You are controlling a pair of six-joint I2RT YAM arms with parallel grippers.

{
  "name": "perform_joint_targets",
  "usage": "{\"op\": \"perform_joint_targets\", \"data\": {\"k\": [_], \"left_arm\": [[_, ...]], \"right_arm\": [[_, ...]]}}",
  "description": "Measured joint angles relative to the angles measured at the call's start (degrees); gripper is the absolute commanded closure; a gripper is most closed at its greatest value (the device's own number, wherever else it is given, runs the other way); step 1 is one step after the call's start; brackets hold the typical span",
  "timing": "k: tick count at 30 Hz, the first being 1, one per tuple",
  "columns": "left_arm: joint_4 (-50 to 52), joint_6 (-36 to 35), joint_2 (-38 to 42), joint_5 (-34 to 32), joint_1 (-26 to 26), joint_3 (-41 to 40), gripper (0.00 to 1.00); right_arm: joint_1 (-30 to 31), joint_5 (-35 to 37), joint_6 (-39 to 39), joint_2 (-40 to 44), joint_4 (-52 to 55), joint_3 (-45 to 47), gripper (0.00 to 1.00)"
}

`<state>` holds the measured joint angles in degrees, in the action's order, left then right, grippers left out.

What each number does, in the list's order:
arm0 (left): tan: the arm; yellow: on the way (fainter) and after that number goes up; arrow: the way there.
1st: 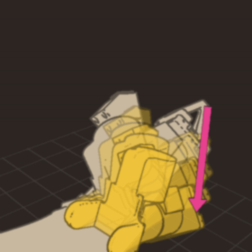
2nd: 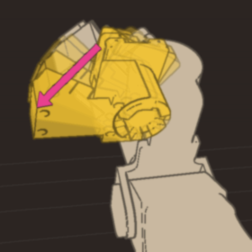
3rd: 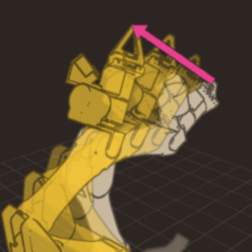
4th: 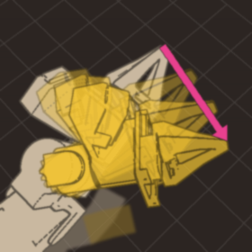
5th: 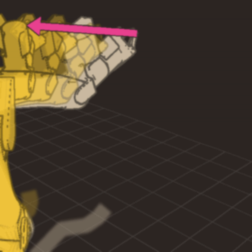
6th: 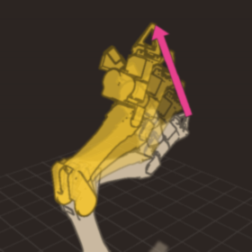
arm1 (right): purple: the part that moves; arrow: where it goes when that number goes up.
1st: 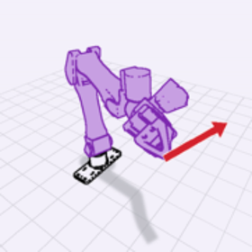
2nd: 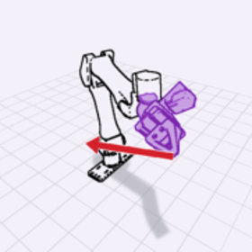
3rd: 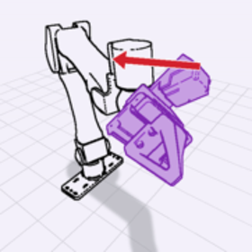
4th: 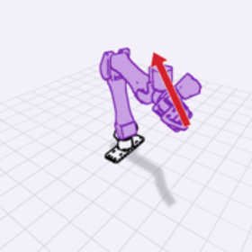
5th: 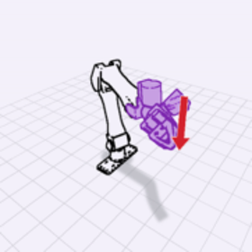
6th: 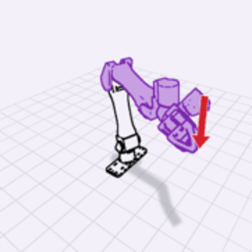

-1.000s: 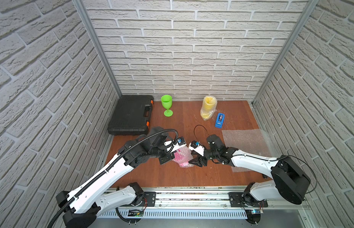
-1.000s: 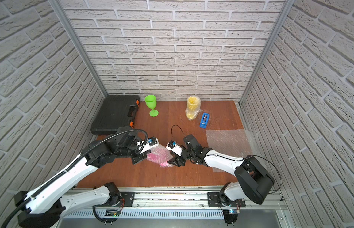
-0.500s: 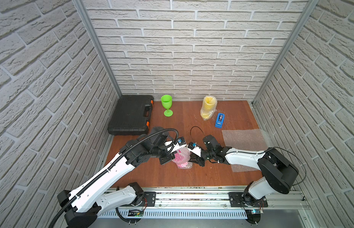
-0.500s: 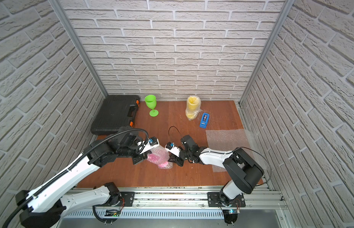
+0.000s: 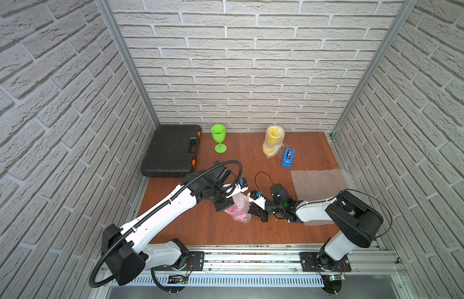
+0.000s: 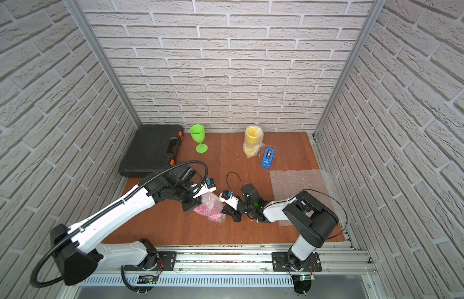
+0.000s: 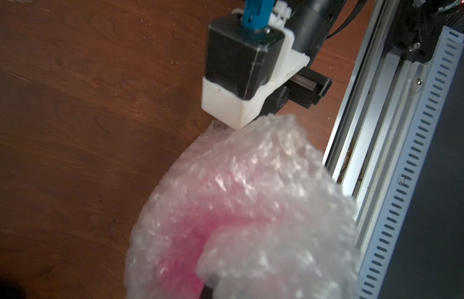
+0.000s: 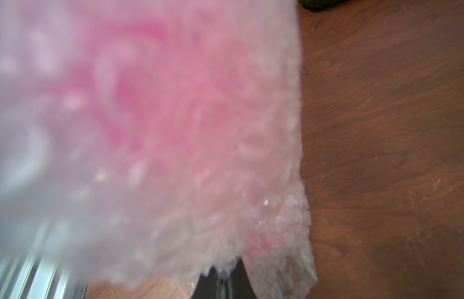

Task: Wrap wine glasses in bubble wrap
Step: Wrap the wine glass in bubble wrap.

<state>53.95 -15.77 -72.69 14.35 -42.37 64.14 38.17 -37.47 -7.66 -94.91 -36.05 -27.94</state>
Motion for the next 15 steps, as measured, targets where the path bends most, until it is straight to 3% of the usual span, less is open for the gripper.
{"op": "perform_joint_targets", "data": {"k": [9, 15], "left_arm": [[-4.98, 1.81, -11.50, 3.28, -0.07, 2.10, 1.00], [-5.90, 4.68, -17.16, 1.18, -0.07, 5.81, 0.89]], "right_arm": [[-1.44, -1.42, 7.13, -5.53, -15.80, 3.58, 0.97], [-2.29, -1.62, 9.05, -6.01, -17.75, 3.58, 0.97]]}}
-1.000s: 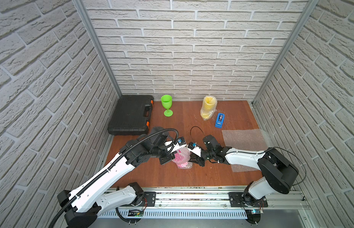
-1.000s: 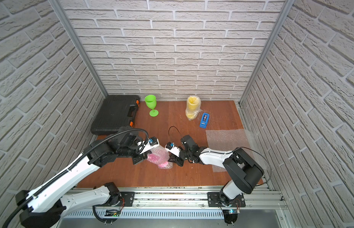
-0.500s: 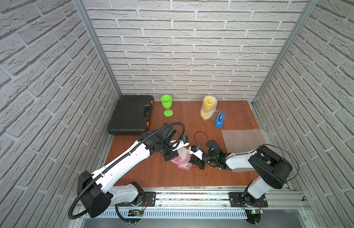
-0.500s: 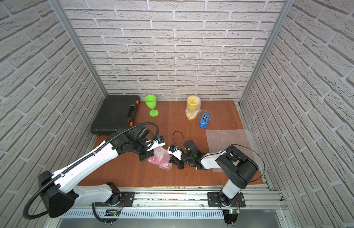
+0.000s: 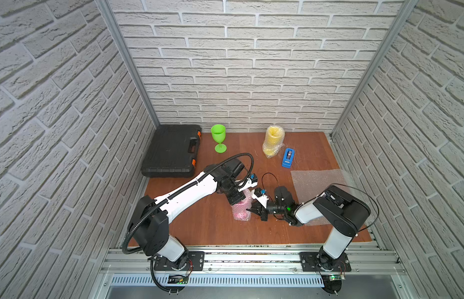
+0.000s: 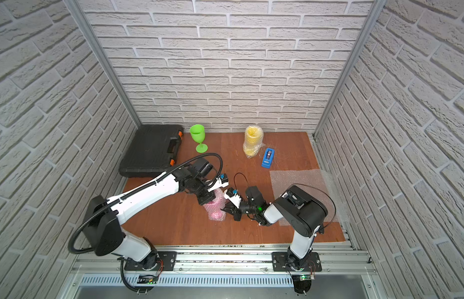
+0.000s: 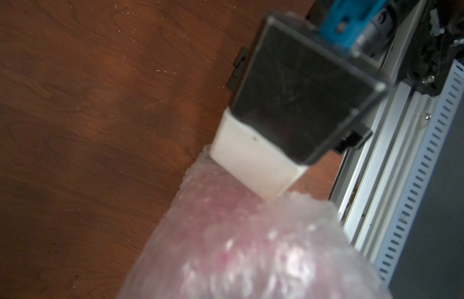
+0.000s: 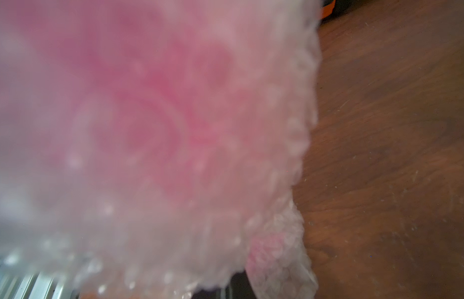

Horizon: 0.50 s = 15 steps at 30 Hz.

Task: Wrap wine glasses in bubble wrap
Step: Wrap the wine glass in bubble wrap.

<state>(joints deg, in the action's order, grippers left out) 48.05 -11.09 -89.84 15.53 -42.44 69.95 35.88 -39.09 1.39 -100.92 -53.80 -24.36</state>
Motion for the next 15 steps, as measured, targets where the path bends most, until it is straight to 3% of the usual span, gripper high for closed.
{"op": "perform_joint_targets", "data": {"k": [5, 10, 15], "left_arm": [[0.87, 2.36, -1.77, -3.80, -0.07, 2.14, 0.71], [2.95, 3.39, 1.95, -7.08, -0.11, 2.54, 0.54], [5.18, 3.67, 6.12, -8.07, 0.00, 2.54, 0.50]], "right_arm": [[-0.17, 0.02, 0.79, -0.02, -0.68, -0.09, 0.97], [-0.31, -0.24, 1.22, -0.24, -1.01, -0.52, 0.97], [-0.44, -0.76, 1.29, -0.61, -1.49, -0.94, 0.97]]}}
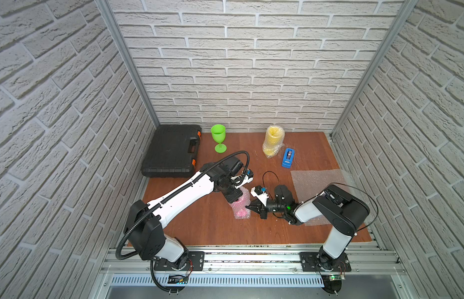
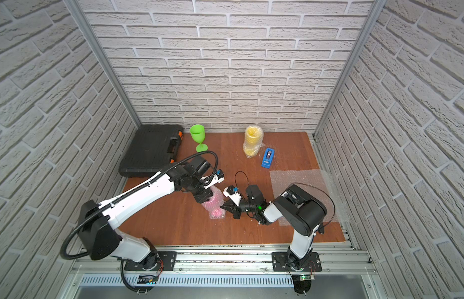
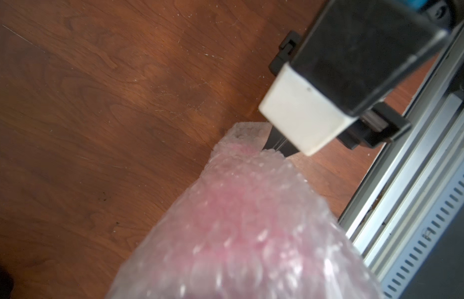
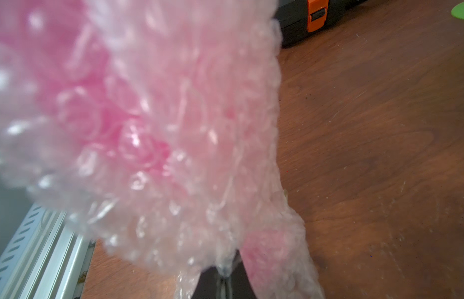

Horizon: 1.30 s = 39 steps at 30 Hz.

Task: Wrap wine glasses in bubble wrap
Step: Wrap the wine glass in bubble wrap.

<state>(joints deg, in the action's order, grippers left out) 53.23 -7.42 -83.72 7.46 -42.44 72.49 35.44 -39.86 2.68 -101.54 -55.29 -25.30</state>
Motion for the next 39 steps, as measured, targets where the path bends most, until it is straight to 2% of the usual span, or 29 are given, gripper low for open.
{"op": "perform_joint_targets", "data": {"k": [8, 18, 23, 28, 31, 32, 35, 39], "left_arm": [[2.27, 1.62, 4.83, 0.35, 0.92, 4.46, 0.48], [2.99, 4.59, 4.68, -1.40, 0.96, 7.19, 0.49], [3.32, 5.60, 4.70, 1.75, 0.96, 7.17, 0.49], [3.08, 6.21, 4.92, 5.49, 0.96, 5.95, 0.56], [3.26, 6.47, 4.94, 6.67, 0.96, 4.42, 0.57], [3.37, 6.71, 4.96, 6.75, 0.96, 4.11, 0.57], [3.45, 7.23, 5.46, 6.12, 0.96, 3.96, 0.47], [3.89, 7.28, 7.45, 3.61, 0.87, 4.31, 0.46]], "right_arm": [[-0.02, -1.31, 0.00, -0.07, -1.07, -1.40, 0.97], [-0.02, -1.33, 0.00, -0.26, 0.52, -1.40, 0.97], [-0.04, -1.33, 0.02, -0.26, 1.11, -1.40, 0.97], [-0.15, -1.33, 0.17, -0.87, 1.46, -1.77, 0.97], [-0.37, -1.33, 0.22, -1.31, 1.70, -1.92, 0.97], [-0.39, -1.33, 0.35, -1.33, 1.73, -1.92, 0.97], [-0.52, -1.38, 0.57, -1.62, 1.79, -2.14, 0.97], [-0.66, -1.60, 0.66, -2.47, 2.34, -3.54, 0.97]]}}
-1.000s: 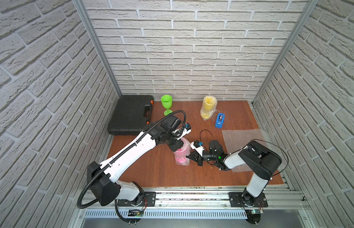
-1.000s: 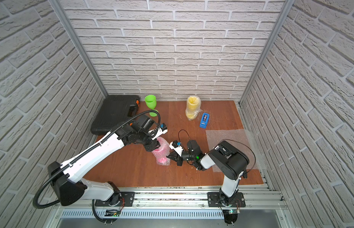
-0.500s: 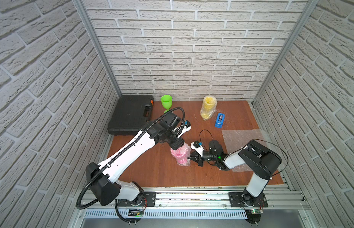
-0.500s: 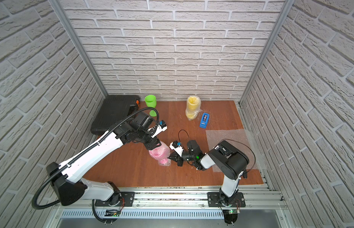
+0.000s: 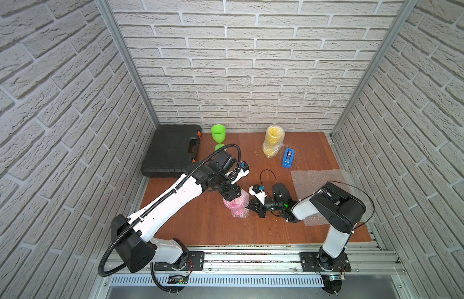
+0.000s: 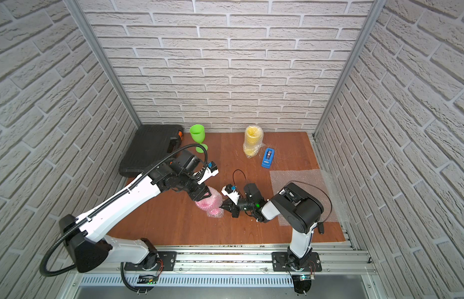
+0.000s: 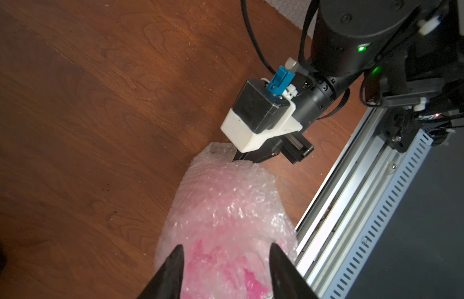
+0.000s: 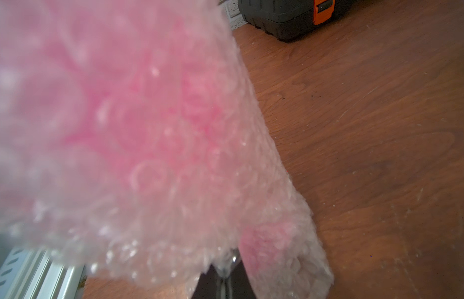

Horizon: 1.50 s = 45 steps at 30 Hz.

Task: Wrap wine glasses in bubble wrap
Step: Wrap the wine glass in bubble wrap.

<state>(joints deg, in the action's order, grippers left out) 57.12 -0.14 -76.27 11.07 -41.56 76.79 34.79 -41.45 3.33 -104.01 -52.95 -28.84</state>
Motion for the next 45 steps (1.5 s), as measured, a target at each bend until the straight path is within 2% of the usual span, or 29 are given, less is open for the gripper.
{"op": "perform_joint_targets", "data": {"k": [6, 16, 22, 27, 32, 34, 36, 38, 40, 45], "left_arm": [[0.13, -0.02, 1.81, -0.90, -0.59, 2.21, 0.57], [-0.17, 0.02, -3.43, -0.96, -1.77, -1.62, 0.75], [-4.70, -0.17, -6.01, -0.87, -0.11, -6.38, 1.00], [-13.60, 0.24, -9.29, 0.85, 1.38, -11.39, 1.00], [-19.08, 1.31, -11.17, 0.79, 1.81, -12.09, 1.00], [-20.59, 1.57, -11.52, 0.35, 1.84, -12.15, 0.94], [-21.51, 1.68, -11.56, -0.28, 1.81, -12.15, 0.86], [-21.75, 1.84, -10.73, -0.94, 1.75, -12.11, 0.73], [-20.74, 1.92, -9.79, -0.87, 1.75, -11.54, 0.65], [-15.21, 1.27, -5.44, -3.34, 1.97, -9.68, 0.59]], "right_arm": [[-0.33, -0.59, 0.70, -0.63, 0.35, -0.94, 0.97], [-0.92, -0.92, 1.05, -0.76, 1.88, -1.70, 0.97], [-1.05, -1.38, 1.36, -1.46, 1.75, -1.81, 0.97], [-1.05, -1.73, 1.42, -1.46, 1.68, -1.81, 0.97], [-1.68, -1.53, 1.44, -1.51, 1.60, -1.81, 0.97], [-1.84, -1.27, 1.44, -1.51, 1.49, -1.81, 0.97], [-1.95, -1.11, 1.44, -1.51, 1.44, -1.81, 0.97], [-1.95, -1.05, 1.46, -1.51, 1.29, -1.86, 0.97], [-1.95, -0.94, 1.51, -1.51, 1.36, -1.88, 0.97], [-1.90, -1.22, 1.86, -1.53, 1.31, -2.08, 0.97]]}}
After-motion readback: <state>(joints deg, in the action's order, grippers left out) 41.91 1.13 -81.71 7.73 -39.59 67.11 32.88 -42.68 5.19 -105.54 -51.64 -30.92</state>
